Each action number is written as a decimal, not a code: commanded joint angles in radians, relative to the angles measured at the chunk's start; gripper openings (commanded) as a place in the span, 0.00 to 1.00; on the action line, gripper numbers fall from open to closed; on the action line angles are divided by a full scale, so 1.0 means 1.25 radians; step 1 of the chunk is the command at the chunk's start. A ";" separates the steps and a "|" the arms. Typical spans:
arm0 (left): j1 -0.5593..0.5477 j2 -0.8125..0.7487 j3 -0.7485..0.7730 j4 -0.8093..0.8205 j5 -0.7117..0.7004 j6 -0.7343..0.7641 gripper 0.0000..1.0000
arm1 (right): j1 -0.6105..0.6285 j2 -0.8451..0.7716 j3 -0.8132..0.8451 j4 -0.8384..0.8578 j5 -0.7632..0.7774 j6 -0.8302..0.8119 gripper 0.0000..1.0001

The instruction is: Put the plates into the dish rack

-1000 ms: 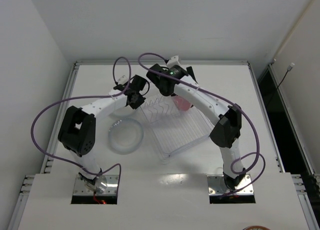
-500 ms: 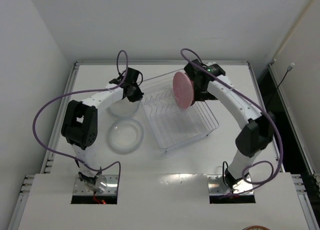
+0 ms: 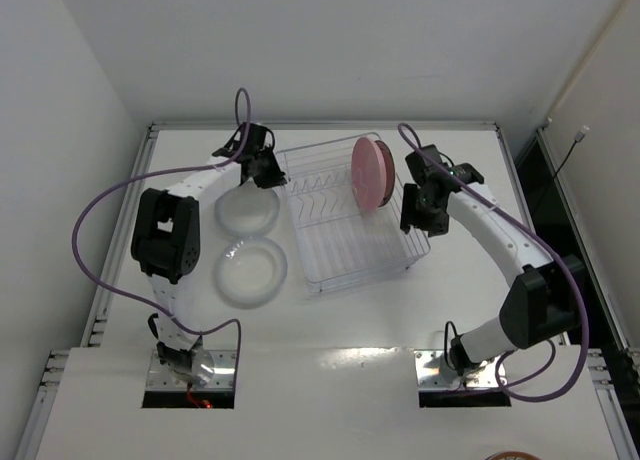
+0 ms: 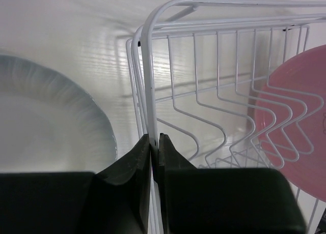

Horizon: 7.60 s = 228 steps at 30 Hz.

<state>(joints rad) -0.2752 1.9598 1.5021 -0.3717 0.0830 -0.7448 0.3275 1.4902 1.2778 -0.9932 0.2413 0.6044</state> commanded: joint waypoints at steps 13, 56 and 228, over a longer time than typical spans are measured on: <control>0.020 0.048 0.013 0.111 0.035 0.013 0.64 | -0.034 0.002 -0.088 0.115 -0.036 -0.072 0.60; 0.026 -0.219 -0.263 -0.024 -0.346 0.222 0.94 | 0.019 -0.036 -0.131 0.089 -0.070 -0.044 0.47; -0.083 -0.132 0.378 0.068 -0.020 -0.091 0.00 | -0.084 0.018 -0.175 0.111 -0.123 -0.096 0.33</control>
<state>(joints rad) -0.3313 1.7626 1.9171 -0.4187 -0.0444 -0.7689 0.2283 1.5089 1.0607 -0.8619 0.0948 0.4934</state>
